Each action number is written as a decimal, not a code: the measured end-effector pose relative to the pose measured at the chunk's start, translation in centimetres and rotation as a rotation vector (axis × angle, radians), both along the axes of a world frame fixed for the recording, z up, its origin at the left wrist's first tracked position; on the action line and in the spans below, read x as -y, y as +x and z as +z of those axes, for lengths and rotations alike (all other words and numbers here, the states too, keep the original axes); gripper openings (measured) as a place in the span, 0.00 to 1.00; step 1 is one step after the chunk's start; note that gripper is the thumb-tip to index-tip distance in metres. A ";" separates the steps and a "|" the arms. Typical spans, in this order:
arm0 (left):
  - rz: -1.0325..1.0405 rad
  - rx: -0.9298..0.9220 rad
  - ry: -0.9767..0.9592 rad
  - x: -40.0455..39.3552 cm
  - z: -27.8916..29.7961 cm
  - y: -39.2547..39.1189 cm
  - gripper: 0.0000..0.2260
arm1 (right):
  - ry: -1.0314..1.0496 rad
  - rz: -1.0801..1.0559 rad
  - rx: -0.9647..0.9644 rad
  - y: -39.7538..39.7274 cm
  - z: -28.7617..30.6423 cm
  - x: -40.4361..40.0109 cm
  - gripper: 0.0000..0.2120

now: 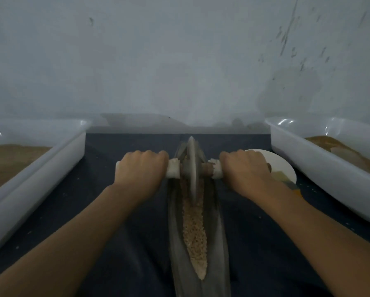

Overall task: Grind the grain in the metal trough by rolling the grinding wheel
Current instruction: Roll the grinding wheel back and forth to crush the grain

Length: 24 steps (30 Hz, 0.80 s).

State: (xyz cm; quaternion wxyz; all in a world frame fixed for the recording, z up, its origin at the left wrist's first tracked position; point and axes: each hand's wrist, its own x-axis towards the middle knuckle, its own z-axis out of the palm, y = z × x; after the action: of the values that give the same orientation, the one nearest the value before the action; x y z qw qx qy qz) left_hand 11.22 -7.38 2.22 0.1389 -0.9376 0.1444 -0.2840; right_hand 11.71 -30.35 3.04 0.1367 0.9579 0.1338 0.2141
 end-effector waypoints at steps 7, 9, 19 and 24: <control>-0.143 -0.054 0.047 -1.3 0.0 -6.7 0.24 | -0.037 0.134 0.000 -6.9 -0.2 1.4 0.13; -0.188 -0.043 0.034 -1.8 0.1 -8.7 0.26 | 0.001 0.225 0.106 -8.8 -0.4 1.9 0.17; 0.037 -0.001 -0.017 0.0 -0.4 -0.8 0.13 | -0.009 -0.011 0.039 -0.4 -0.1 -0.2 0.11; -0.003 -0.071 -0.027 -0.1 0.5 -2.0 0.14 | -0.004 0.018 -0.016 -2.2 0.0 0.4 0.14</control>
State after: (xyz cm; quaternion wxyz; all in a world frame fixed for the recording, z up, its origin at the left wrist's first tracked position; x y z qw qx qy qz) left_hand 9.17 -7.28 2.77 0.1209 -0.9486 0.1469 -0.2529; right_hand 9.55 -30.72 3.08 0.1356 0.9580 0.1441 0.2076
